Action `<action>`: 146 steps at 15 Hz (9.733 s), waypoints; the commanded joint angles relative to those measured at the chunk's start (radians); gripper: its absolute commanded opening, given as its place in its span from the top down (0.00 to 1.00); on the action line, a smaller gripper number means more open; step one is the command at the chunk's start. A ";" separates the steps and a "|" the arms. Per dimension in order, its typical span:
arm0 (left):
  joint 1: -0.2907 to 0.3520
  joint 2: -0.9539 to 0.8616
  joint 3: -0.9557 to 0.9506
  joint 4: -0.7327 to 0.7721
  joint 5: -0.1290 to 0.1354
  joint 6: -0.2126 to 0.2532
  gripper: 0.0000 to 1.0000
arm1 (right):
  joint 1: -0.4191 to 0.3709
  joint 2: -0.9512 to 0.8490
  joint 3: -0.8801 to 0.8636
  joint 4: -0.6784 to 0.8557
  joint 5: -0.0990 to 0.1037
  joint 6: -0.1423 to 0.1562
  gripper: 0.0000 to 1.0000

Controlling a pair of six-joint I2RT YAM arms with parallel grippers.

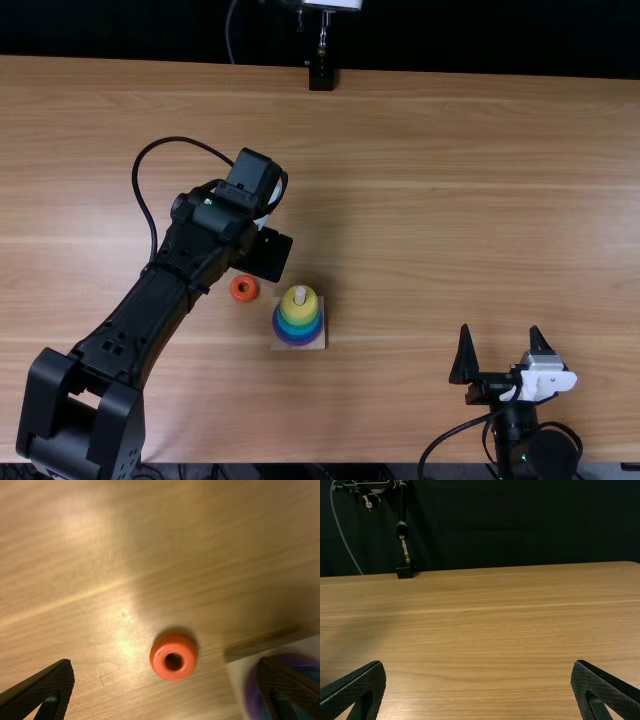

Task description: Build the Hanoi tower: stack the rings onto the peg from bottom to top in this color order: purple, dark blue, light blue, dark green, light green, yellow, orange.

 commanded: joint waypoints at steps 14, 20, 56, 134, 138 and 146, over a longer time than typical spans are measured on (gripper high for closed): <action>0.032 0.099 -0.146 0.041 -0.002 0.094 0.00 | -0.004 -0.012 -0.010 -0.005 -0.007 -0.004 0.00; 0.027 0.131 -0.166 0.040 -0.002 0.094 0.00 | -0.004 -0.012 -0.010 -0.005 -0.007 -0.004 0.00; -0.004 0.059 0.130 -0.277 -0.002 0.068 1.00 | -0.004 -0.012 -0.010 -0.005 -0.007 -0.004 0.00; 0.371 -1.840 -1.417 0.702 0.110 -0.026 0.00 | -0.004 -0.012 -0.010 -0.005 -0.007 -0.004 0.00; 0.368 -1.859 -1.489 0.711 0.118 0.005 0.00 | -0.004 -0.012 -0.010 -0.005 -0.007 -0.004 0.00; 0.363 -1.859 -1.499 0.783 0.109 0.013 0.00 | -0.004 -0.012 -0.010 -0.005 -0.007 -0.004 0.00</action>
